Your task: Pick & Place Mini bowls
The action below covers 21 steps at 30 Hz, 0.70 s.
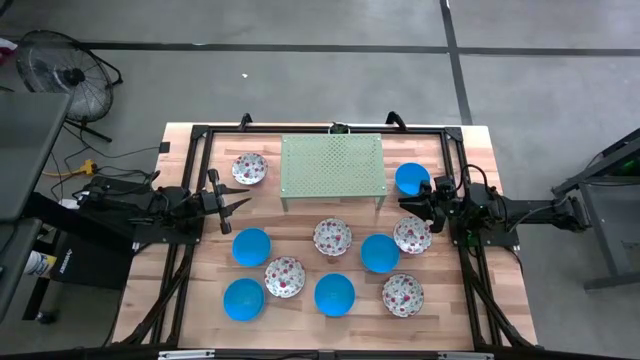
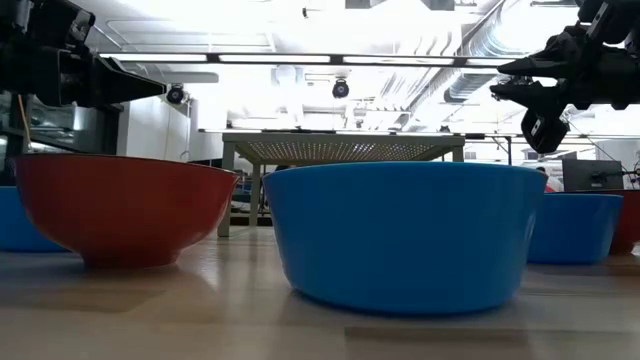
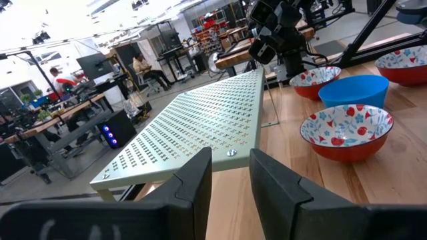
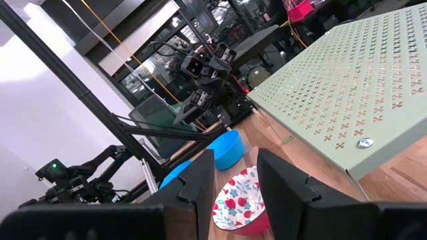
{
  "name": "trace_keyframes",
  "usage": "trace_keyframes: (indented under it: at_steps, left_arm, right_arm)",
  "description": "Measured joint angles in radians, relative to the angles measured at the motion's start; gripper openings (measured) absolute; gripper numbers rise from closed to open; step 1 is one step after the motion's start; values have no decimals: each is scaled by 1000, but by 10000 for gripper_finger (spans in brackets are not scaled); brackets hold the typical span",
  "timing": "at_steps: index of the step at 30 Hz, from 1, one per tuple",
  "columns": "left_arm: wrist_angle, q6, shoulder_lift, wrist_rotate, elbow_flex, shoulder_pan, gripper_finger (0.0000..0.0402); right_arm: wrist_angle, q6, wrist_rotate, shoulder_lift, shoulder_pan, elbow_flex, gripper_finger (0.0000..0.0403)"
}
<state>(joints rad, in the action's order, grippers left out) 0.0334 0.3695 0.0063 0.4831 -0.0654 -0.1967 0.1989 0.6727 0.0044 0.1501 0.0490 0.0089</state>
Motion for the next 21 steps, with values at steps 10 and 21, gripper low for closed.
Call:
trace_keyframes:
  at_steps: [10,21]
  left_arm:
    - [0,0,0,0,0,0,97]
    - [0,0,0,0,0,0,97]
  right_arm:
    - [1,0,13,0,0,0,103]
    - [10,-87,6,0,2,0,103]
